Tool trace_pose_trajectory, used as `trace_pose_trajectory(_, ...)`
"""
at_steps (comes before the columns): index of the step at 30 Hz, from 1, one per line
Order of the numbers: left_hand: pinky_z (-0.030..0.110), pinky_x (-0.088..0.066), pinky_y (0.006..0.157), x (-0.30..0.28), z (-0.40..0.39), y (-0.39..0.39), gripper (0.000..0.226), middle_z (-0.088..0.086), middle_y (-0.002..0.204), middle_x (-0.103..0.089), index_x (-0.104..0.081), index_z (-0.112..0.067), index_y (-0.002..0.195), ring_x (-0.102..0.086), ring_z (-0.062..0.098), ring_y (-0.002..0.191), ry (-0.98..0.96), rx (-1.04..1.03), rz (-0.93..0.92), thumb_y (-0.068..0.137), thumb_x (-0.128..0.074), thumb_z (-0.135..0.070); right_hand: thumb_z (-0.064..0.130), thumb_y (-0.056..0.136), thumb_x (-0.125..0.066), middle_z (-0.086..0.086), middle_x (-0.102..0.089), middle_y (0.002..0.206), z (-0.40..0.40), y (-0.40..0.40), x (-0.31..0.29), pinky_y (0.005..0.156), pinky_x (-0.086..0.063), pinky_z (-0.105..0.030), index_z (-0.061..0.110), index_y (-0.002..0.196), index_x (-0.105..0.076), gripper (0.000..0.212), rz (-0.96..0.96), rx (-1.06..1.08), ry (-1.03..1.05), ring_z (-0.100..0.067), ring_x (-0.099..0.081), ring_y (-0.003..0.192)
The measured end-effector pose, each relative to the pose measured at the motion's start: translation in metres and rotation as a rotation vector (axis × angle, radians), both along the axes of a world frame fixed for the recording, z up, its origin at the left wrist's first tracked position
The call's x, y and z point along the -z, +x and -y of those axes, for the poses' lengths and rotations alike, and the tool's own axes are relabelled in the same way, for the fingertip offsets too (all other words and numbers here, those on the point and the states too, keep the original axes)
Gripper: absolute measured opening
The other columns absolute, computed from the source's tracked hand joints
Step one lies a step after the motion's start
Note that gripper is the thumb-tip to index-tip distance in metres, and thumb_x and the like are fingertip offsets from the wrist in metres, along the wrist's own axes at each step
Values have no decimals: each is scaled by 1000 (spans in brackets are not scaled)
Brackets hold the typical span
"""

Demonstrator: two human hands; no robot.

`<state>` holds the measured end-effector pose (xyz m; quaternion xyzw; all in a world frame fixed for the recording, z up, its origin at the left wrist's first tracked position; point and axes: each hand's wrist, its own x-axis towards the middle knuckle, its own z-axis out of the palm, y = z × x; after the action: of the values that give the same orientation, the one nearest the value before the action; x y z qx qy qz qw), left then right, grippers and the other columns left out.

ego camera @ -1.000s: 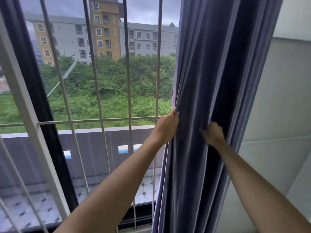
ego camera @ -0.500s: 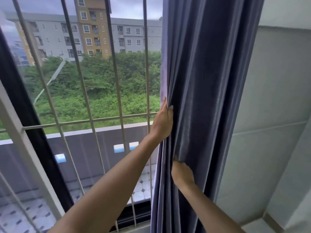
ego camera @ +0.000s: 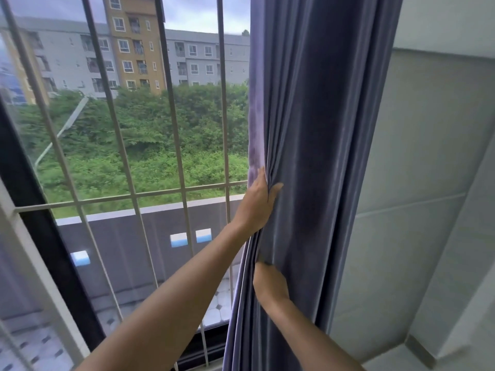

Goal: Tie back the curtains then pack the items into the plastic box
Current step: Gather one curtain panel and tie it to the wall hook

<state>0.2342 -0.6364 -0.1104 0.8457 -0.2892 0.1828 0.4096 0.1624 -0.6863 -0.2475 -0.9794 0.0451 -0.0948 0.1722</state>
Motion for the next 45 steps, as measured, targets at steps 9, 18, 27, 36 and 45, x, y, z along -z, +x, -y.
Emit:
trace_pose_trajectory(9,41,-44,61,-3,-12,8,46,29,102,-63,-29,6,139,-62,43,82,145,-141,99,93,-33,8,5,83,-46,-16,-61,118,34,6,-48,84,-51,-35,12,116,-52,34,-261,-150,24,-34,-60,106)
trace_pose_trajectory(18,39,-43,66,-2,-12,11,39,25,103,-63,-33,9,134,-60,42,87,126,-113,48,96,-31,1,8,85,-57,-15,-46,137,138,17,-240,102,-34,-22,11,139,-41,57,1036,207,282,-28,-45,126)
trace_pose_trajectory(27,31,-35,65,-2,-2,9,32,30,102,-63,-37,14,127,-60,43,87,135,-106,26,98,-33,1,-1,88,-54,-9,-60,126,137,42,-152,86,-41,-18,14,143,-32,62,500,105,424,-21,-60,106)
trace_pose_trajectory(36,42,-44,75,-2,-5,9,35,30,109,-60,-36,13,129,-57,44,97,72,-78,-15,100,-29,-6,-1,90,-40,-18,-60,125,56,24,-1,91,-50,-41,16,153,-11,71,62,98,199,-35,-59,112)
trace_pose_trajectory(45,41,-49,77,-1,-2,1,37,20,109,-64,-39,-5,134,-59,38,95,-65,-21,-22,103,-27,-20,-4,91,-38,-11,-68,102,16,1,0,78,-54,-38,20,153,-6,74,71,44,131,-26,-67,91)
